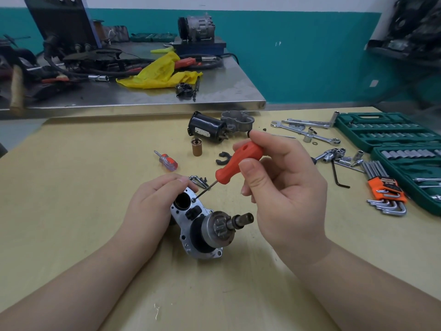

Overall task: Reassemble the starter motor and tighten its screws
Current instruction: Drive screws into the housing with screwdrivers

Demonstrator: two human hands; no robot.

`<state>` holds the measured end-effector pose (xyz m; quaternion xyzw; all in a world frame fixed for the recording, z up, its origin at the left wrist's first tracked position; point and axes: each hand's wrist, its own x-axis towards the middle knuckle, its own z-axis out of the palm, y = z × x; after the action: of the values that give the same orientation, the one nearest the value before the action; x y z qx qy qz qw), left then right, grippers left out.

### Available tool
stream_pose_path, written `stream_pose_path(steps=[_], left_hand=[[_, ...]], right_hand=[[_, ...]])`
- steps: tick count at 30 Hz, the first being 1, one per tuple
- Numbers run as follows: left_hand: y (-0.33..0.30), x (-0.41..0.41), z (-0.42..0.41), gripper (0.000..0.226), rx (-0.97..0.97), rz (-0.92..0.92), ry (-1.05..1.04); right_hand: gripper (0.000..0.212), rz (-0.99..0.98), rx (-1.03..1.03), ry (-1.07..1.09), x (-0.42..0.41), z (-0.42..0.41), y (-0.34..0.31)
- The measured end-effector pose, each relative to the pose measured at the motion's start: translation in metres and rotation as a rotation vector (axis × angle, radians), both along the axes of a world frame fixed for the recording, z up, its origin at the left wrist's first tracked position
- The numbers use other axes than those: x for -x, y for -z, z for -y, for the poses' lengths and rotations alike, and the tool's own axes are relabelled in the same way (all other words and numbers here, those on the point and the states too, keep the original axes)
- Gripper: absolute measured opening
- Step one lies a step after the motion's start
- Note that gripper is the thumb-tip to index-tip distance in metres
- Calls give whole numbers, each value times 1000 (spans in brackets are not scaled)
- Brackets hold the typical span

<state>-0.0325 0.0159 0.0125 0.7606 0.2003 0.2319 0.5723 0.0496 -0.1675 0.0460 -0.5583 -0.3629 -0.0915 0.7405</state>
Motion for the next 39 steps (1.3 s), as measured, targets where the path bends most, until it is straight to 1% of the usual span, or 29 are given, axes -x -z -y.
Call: stream_pose_path(steps=[6,10,24,27,30,39], left_hand=[[-1,0,-1,34,1,-17,-7],[-1,-1,0,35,44,-24,-17],[-2,1,0,33,26,11,7],[-1,0,0,33,89,5,7],[0,-1,0,34,104,-4,-1],[4,-1,2,27,115,16,-41]], right_hand=[[33,-13,-24,-40,1,-1,-3],[31,-16,-26,-53,2,-1,-3],[23,-25,-4,-127,7,2,-2],[28,-25,39,-107,8,2,0],[31,-23,80,-74,9,1,2],[24,-132,94,-42,9,0,-7]])
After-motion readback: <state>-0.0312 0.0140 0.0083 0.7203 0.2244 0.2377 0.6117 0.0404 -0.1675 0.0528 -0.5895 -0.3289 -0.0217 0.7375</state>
